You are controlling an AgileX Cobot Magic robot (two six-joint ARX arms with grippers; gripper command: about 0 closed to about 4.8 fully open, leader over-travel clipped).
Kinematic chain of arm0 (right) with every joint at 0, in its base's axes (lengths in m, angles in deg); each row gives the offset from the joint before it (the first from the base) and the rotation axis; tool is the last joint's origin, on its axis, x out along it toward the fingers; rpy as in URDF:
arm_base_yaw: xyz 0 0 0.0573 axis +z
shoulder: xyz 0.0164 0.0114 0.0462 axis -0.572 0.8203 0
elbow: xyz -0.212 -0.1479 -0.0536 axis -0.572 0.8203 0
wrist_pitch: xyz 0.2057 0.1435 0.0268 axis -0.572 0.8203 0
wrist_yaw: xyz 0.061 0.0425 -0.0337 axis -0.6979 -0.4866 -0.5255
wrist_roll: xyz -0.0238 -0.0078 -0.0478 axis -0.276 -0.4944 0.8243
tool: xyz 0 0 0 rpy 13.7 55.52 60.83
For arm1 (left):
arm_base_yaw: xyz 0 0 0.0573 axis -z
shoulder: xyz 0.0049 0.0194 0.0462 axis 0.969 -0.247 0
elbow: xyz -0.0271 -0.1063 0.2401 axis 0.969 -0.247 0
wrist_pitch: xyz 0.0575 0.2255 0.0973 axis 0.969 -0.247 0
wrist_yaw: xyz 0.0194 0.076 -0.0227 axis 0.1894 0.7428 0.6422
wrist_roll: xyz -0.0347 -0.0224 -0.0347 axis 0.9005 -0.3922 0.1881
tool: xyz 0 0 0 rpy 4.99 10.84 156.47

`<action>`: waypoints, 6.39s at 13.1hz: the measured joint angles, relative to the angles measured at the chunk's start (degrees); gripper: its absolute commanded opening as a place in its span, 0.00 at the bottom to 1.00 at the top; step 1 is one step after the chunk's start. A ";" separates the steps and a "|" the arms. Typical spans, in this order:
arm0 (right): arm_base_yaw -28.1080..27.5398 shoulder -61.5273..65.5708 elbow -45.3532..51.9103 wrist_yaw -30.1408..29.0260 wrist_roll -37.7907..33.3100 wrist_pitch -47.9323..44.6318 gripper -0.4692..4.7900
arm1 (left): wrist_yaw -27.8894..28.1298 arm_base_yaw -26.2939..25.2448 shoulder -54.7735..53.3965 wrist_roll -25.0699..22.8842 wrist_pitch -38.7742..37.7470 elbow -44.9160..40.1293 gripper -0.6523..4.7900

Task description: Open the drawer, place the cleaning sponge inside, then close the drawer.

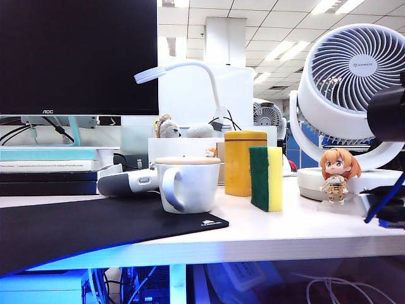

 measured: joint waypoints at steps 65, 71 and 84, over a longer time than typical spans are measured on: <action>6.23 7.96 -18.03 -1.36 12.72 10.84 0.14 | 0.02 0.00 0.00 -0.20 -1.70 0.00 0.11; 6.19 13.55 -18.84 0.61 10.88 11.61 1.00 | 0.00 0.00 0.02 -0.20 -1.73 0.00 0.11; 6.19 6.82 -25.81 -0.20 10.91 19.32 0.08 | -5.68 0.00 0.00 -10.32 -10.51 0.00 0.11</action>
